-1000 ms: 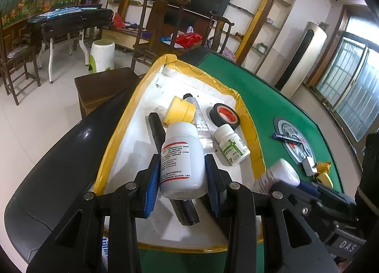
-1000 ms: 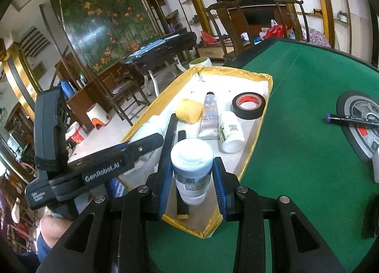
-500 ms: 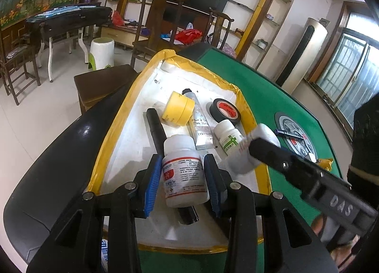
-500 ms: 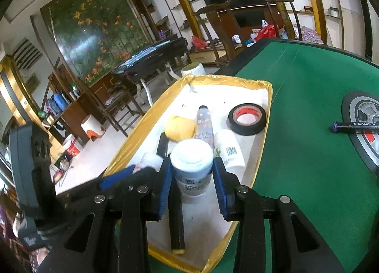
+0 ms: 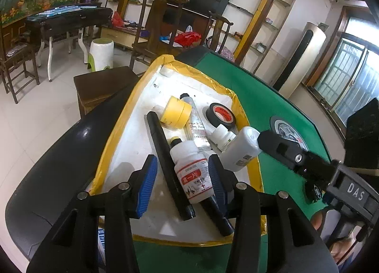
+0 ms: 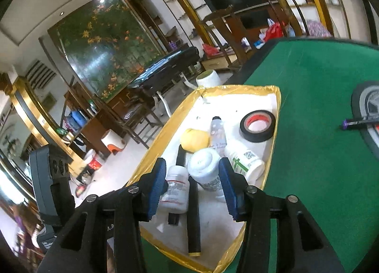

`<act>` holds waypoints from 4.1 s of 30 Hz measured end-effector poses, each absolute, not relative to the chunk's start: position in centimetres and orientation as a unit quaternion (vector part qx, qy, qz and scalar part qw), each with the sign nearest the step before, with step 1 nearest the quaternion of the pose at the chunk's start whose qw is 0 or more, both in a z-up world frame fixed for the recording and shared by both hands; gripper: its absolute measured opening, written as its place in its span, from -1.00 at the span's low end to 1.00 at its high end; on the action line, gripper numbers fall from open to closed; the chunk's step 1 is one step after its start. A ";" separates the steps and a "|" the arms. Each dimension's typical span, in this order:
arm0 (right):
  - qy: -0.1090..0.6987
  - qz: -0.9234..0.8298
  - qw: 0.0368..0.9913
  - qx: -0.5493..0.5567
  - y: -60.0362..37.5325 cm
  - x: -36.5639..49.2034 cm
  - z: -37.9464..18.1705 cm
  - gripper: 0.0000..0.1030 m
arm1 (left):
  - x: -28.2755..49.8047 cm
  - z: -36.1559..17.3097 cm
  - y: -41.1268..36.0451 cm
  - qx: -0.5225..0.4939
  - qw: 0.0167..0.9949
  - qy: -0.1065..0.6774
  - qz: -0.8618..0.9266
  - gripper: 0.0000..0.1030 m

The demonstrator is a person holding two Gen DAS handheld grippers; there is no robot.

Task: Organize rigid objects
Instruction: 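Lower both bottles into the white tray and open both grippers, then withdraw both grippers from the tray back toward the dial mat, then grasp the purple-capped black marker with the left gripper while the right grasps the cream roll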

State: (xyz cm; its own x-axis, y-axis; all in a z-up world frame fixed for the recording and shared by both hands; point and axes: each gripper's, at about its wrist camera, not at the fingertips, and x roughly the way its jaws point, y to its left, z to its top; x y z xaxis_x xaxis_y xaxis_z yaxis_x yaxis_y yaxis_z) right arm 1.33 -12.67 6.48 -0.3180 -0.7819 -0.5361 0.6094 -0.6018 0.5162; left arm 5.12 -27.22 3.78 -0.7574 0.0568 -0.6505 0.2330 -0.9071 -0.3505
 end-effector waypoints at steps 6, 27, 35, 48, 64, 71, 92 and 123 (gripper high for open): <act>-0.160 -0.740 0.493 0.428 -13.7 1.0 5.1 -0.18 | 5.9 4.6 -27.7 0.334 0.059 0.208 -0.918 -0.17; -0.174 -0.817 0.391 0.387 -9.3 -1.8 6.7 -0.24 | 6.4 5.0 -27.1 0.333 0.055 0.201 -0.920 -0.17; -0.163 -0.797 0.392 0.430 -10.7 -3.3 4.4 -0.23 | 6.0 4.8 -26.3 0.339 0.050 0.197 -0.919 -0.17; -0.186 -0.799 0.383 0.425 -5.9 -2.3 5.1 -0.14 | 5.8 5.3 -24.6 0.344 0.036 0.183 -0.920 -0.17; -0.218 -0.882 0.243 0.340 10.9 -1.1 7.7 -0.14 | 3.7 6.1 -15.1 0.369 -0.056 0.105 -0.922 0.15; -0.265 -0.894 0.186 0.311 15.8 -1.5 8.6 0.08 | 0.4 7.6 -7.9 0.393 -0.119 0.026 -0.912 0.15; -0.324 -0.860 0.195 0.343 17.5 -2.6 6.6 0.08 | -16.6 4.2 0.0 0.451 -0.158 -0.092 -0.874 0.14; -0.298 -0.842 0.160 0.419 19.0 -3.3 4.9 -0.30 | -5.8 1.3 -4.1 0.462 -0.108 0.004 -0.880 -0.76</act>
State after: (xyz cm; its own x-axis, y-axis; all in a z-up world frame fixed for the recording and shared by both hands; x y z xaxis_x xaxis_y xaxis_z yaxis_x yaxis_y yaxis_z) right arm -3.30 19.04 4.87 -0.5975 -0.5192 -0.6111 0.0188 -0.7710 0.6366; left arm -5.75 -4.11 1.28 -0.5500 0.1929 -0.8126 -0.1861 -0.9768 -0.1059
